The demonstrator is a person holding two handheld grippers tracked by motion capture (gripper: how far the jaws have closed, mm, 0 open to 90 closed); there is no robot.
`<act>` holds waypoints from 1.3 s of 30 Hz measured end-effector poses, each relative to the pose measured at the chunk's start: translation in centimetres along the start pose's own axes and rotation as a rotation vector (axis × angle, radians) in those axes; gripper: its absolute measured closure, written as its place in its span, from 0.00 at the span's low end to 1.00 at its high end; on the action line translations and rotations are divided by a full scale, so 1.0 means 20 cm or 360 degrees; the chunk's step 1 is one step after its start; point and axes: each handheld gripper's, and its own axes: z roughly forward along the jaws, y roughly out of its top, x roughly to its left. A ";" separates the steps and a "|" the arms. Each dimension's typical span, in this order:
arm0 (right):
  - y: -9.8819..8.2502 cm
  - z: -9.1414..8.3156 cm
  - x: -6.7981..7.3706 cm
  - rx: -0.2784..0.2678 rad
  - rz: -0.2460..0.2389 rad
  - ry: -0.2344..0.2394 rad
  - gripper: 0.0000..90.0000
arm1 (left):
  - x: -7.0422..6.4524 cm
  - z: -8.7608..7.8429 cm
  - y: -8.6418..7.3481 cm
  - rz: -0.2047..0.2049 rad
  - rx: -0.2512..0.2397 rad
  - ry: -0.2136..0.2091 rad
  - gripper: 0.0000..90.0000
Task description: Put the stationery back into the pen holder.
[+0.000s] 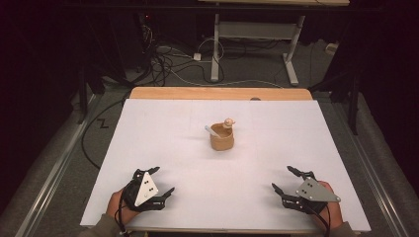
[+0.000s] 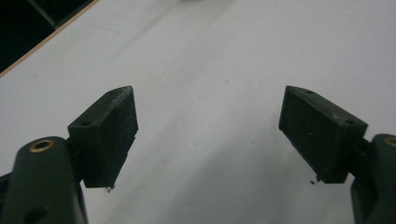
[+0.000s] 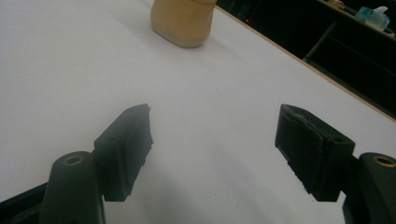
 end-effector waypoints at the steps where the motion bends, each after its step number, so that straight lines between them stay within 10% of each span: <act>1: 0.00 0.00 0.00 -0.0002 -0.0001 0.0003 0.30 | 0.00 0.00 0.00 0.0007 0.0000 0.0006 0.20; 39: -0.01 0.01 -0.02 0.0007 0.0026 -0.0005 0.30 | 0.03 0.00 0.01 -0.0057 -0.0053 -0.0009 0.17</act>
